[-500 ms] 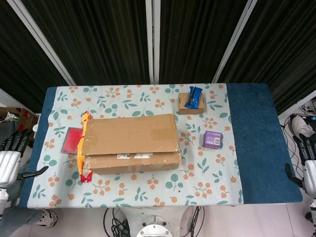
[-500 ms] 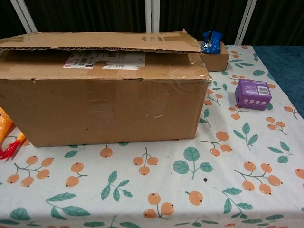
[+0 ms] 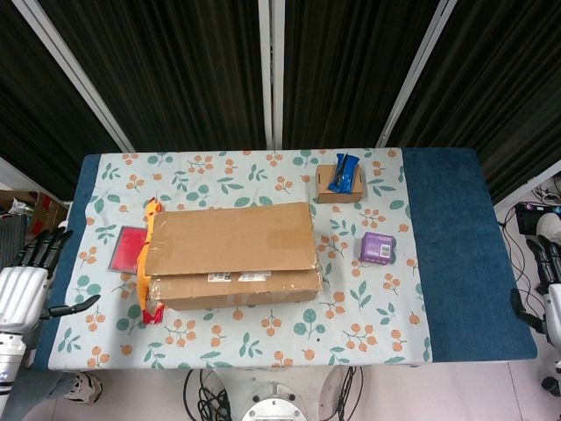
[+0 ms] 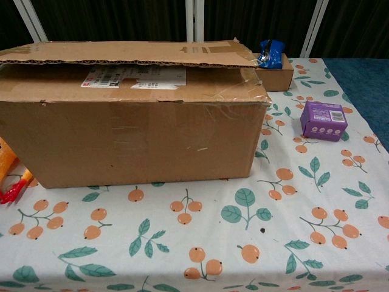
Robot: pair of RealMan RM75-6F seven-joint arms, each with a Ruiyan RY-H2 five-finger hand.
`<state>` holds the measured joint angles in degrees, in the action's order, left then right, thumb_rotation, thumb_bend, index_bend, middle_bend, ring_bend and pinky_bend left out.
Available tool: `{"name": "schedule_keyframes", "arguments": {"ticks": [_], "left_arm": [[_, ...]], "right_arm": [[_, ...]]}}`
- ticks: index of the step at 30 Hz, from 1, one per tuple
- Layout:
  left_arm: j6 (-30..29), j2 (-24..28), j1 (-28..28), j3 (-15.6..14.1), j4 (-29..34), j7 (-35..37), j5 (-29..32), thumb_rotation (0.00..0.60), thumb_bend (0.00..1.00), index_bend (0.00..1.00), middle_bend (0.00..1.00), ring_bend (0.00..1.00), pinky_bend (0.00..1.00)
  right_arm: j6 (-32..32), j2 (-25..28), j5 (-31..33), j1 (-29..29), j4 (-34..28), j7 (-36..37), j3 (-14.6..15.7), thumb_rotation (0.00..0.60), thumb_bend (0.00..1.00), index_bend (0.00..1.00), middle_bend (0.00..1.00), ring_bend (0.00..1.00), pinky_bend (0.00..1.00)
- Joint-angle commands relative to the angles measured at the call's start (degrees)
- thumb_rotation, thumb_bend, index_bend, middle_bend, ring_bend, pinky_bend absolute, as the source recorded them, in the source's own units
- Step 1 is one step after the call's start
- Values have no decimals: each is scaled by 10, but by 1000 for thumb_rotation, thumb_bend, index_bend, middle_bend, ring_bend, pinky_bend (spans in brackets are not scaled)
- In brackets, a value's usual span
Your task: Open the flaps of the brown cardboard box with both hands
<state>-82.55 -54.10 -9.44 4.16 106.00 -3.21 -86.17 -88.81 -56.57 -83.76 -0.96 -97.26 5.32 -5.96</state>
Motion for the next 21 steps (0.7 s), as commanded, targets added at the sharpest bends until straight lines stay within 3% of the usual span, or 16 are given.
{"name": "schedule_keyframes", "arguments": {"ticks": [1,9,14,21], "left_arm": [[4,-6,-12,5,17,-12,-15,296,0,58,40,43,165],[53,-46,-75,38,42,-41,-23,293,0,53,40,43,165],[115,-88,-128,52,30,-52,-7,305,0,53,40,43,165],[141,-138,-164,64,5,-54,14,313,0,53,40,43,165]], "right_arm": [[1,1,2,0,0,2,-1,600,348,0,0,0,0],[9,4,6,-4,-2,8,-4,600,348,0,0,0,0],[9,5,7,-3,1,16,-4,600,348,0,0,0,0],[9,9,10,1,10,27,-2,600,348,0,0,0,0]]}}
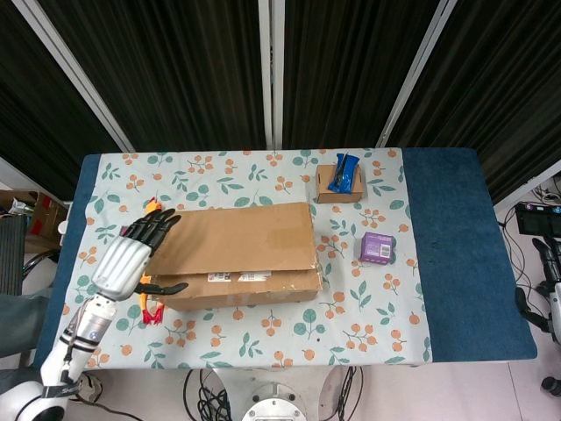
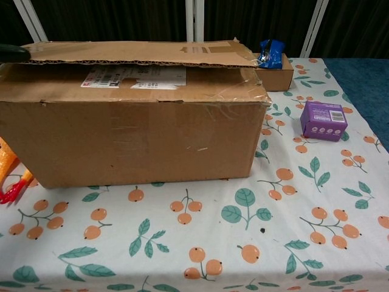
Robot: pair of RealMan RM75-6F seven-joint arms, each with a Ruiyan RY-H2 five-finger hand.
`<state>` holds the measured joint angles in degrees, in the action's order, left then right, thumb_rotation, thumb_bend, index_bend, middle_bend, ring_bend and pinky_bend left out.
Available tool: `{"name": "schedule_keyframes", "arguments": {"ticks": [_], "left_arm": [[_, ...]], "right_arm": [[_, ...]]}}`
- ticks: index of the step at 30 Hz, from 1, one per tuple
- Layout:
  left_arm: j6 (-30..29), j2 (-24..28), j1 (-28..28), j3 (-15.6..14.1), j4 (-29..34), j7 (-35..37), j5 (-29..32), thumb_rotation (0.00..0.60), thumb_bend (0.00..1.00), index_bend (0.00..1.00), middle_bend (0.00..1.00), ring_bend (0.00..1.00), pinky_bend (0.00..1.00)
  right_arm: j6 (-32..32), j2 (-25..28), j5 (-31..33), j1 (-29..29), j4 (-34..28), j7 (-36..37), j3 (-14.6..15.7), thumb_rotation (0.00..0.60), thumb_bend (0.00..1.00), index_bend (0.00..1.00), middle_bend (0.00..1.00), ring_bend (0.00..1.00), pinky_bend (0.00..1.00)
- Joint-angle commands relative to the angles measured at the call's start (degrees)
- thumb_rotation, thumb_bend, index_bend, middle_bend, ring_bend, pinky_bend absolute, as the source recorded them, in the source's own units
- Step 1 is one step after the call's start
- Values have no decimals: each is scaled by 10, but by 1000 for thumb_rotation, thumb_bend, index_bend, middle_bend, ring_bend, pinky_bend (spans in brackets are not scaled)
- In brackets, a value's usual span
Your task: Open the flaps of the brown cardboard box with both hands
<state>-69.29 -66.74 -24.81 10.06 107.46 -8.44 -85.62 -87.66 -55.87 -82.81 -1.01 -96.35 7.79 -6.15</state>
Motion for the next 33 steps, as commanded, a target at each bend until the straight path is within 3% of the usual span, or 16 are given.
{"name": "schedule_keyframes", "arguments": {"ticks": [1,10,19,25,30,33], "left_arm": [[11,-15,-13,6,-12,-2,12,313,0,52,40,43,165],[27,-50,-32,-1,-40,0,27,312,0,52,40,43,165],[-2,-83,-43,5,-89,-38,16,334,32,42,40,43,165],[-67,-112,-48,34,-126,-63,-7,405,54,42,40,43,165],[-103,-132,-75,83,-178,-81,-12,440,68,39,40,43,165],[-105,-157,-107,117,-242,-76,-2,457,68,39,40,43,165]], "right_arm": [[-4,2,1,2,1,3,-1,600,348,0,0,0,0],[-2,3,-2,2,4,5,0,600,347,0,0,0,0],[-5,5,-1,3,-1,2,-2,600,348,0,0,0,0],[-8,7,-3,4,-6,-3,-2,600,348,0,0,0,0],[-10,12,-4,3,-14,-9,-4,600,348,0,0,0,0],[-7,14,-7,2,-18,-12,-2,600,348,0,0,0,0]]}}
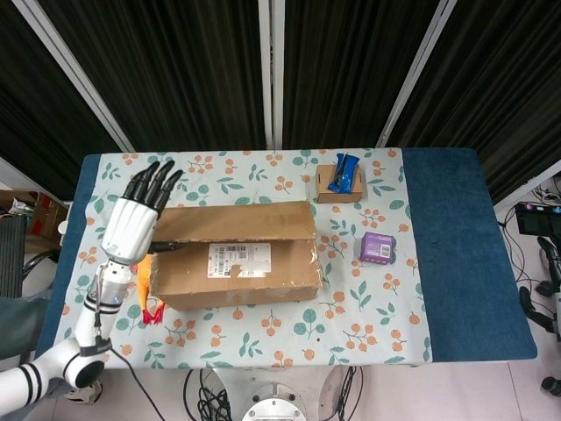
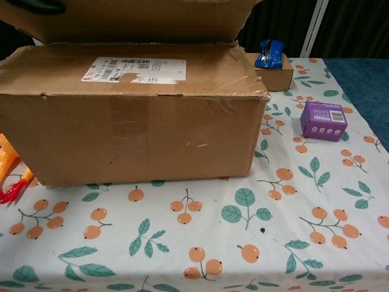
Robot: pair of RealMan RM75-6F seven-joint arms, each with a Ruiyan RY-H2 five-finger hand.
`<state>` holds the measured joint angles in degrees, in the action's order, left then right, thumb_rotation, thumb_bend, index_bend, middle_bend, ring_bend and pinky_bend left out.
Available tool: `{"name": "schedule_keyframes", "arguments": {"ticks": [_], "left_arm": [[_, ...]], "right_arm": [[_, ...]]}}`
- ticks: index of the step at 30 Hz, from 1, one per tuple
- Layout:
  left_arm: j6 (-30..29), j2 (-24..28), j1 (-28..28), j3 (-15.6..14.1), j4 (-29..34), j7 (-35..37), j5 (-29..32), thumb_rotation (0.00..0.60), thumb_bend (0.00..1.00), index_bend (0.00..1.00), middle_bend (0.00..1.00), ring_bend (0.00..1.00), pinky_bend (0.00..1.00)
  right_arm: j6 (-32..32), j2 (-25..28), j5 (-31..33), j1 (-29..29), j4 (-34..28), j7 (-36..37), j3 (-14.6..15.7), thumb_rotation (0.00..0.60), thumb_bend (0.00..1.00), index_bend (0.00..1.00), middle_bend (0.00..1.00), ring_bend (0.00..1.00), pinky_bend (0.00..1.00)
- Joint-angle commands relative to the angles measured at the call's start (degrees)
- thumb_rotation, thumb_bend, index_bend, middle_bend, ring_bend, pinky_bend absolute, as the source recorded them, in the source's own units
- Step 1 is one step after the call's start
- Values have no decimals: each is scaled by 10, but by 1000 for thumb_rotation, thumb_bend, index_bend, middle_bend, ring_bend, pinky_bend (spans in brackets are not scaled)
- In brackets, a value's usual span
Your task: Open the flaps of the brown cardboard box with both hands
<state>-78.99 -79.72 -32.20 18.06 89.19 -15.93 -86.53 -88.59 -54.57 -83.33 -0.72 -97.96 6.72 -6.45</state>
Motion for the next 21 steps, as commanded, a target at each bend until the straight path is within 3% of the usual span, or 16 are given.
{"name": "schedule_keyframes", "arguments": {"ticks": [1,4,8,12,14,17,21], "left_arm": [[-4,-36,-45,46,-82,6,13,475,68,38,40,43,165],[26,-66,-84,70,-163,23,43,508,67,30,35,43,165],[110,-101,-135,92,-280,65,108,543,68,18,27,42,165],[158,-114,-160,104,-345,81,153,555,67,15,22,43,165],[158,-102,-153,102,-334,95,157,560,74,15,22,43,165],[165,-56,-122,94,-262,131,164,570,89,17,22,43,165],[195,89,-40,44,-79,207,132,574,69,21,27,43,166]], "right_arm": [[3,2,-2,-1,-4,-1,2,600,348,0,0,0,0],[4,2,-3,-1,-6,-4,3,600,348,0,0,0,0],[2,8,-13,0,-13,3,6,600,350,0,0,0,0],[-19,11,-39,3,-9,17,7,600,349,0,0,0,0],[-28,9,-50,2,-1,29,5,600,343,0,0,0,0],[-27,11,-61,-6,2,36,2,600,341,0,0,0,0],[-1,30,-79,-36,-17,26,-8,600,378,0,0,0,0]]}}
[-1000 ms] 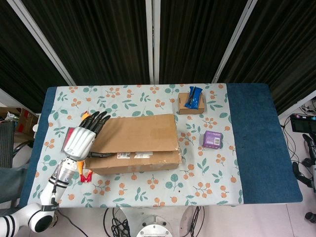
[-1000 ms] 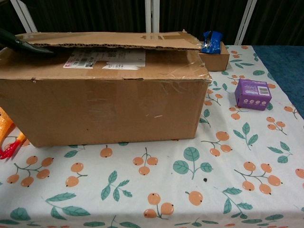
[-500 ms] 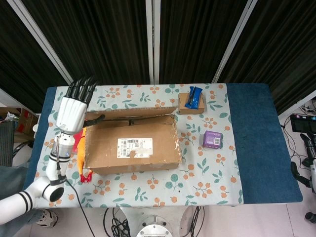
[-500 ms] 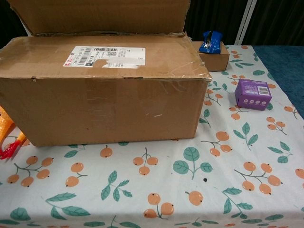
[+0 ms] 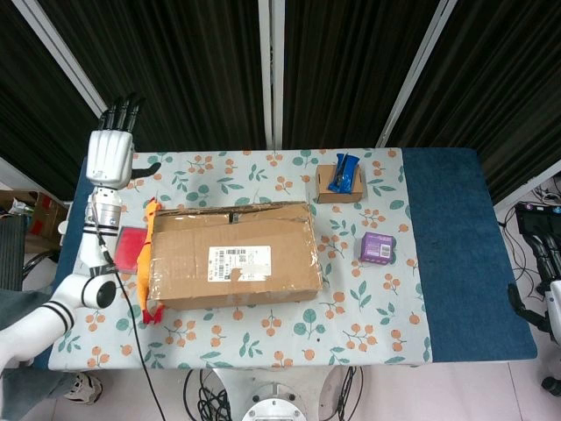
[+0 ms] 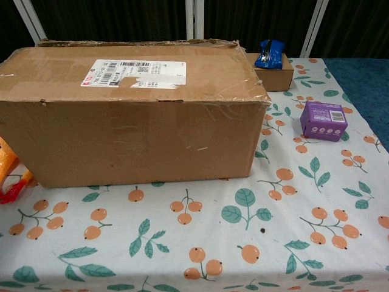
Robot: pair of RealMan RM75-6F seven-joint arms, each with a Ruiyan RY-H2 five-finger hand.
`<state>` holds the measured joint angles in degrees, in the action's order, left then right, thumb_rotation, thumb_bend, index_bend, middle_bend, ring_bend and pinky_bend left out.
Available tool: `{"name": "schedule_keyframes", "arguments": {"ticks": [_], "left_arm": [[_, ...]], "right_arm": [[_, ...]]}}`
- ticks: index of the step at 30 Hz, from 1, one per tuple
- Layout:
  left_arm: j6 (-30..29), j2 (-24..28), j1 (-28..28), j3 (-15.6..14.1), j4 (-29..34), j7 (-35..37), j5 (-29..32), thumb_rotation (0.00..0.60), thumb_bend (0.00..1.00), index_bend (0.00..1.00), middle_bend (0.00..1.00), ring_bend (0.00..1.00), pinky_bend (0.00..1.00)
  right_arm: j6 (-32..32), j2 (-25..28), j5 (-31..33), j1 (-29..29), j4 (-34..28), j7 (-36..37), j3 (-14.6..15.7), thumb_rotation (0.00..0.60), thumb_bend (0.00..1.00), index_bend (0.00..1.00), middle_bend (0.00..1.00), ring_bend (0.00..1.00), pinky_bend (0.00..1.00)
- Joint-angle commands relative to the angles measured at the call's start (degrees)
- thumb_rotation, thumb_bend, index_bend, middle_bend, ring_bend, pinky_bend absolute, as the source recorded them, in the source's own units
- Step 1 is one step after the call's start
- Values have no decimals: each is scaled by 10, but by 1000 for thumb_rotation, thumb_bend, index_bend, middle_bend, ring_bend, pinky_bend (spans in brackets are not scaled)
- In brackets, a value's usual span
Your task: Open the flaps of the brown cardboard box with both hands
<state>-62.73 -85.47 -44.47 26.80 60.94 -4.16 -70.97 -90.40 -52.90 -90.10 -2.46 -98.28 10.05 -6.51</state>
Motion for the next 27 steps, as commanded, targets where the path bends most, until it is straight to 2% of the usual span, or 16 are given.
{"name": "schedule_keyframes", "arguments": {"ticks": [1,4,7,9,12,13,18,20,23,27], "left_arm": [[34,177,101,-57,235,98,-33,566,41,21,33,43,166],[2,254,163,-99,320,105,-59,488,0,26,43,43,165],[-44,299,222,-143,374,98,-88,462,0,37,46,43,166],[-76,315,257,-169,397,93,-103,462,0,37,46,43,166],[-122,315,299,-200,406,87,-123,457,0,37,46,43,166],[-135,313,310,-208,404,84,-129,456,0,37,46,43,166],[-194,291,356,-236,384,63,-145,447,0,37,46,43,166],[-207,285,367,-240,382,69,-146,446,0,36,46,43,166],[-230,278,385,-247,374,76,-148,442,0,37,46,43,166],[-243,269,399,-252,367,90,-148,438,0,36,46,43,165]], "right_arm": [[23,19,-14,-27,-22,-11,-11,600,390,0,0,0,0],[45,39,-21,-57,-50,-24,-30,600,393,0,0,0,0],[89,56,-13,-99,-83,-46,-52,600,399,0,0,0,0],[137,66,-1,-138,-107,-59,-70,600,468,0,0,0,0],[229,76,37,-205,-139,-67,-95,600,744,0,0,0,0],[257,76,50,-227,-146,-71,-104,600,781,0,0,0,0],[402,39,153,-363,-159,-143,-149,600,878,0,4,0,0],[440,14,202,-410,-153,-180,-157,600,892,0,17,0,0],[487,-41,294,-491,-129,-236,-160,600,903,0,51,0,0],[514,-87,395,-566,-93,-285,-147,600,929,0,77,0,0]]}}
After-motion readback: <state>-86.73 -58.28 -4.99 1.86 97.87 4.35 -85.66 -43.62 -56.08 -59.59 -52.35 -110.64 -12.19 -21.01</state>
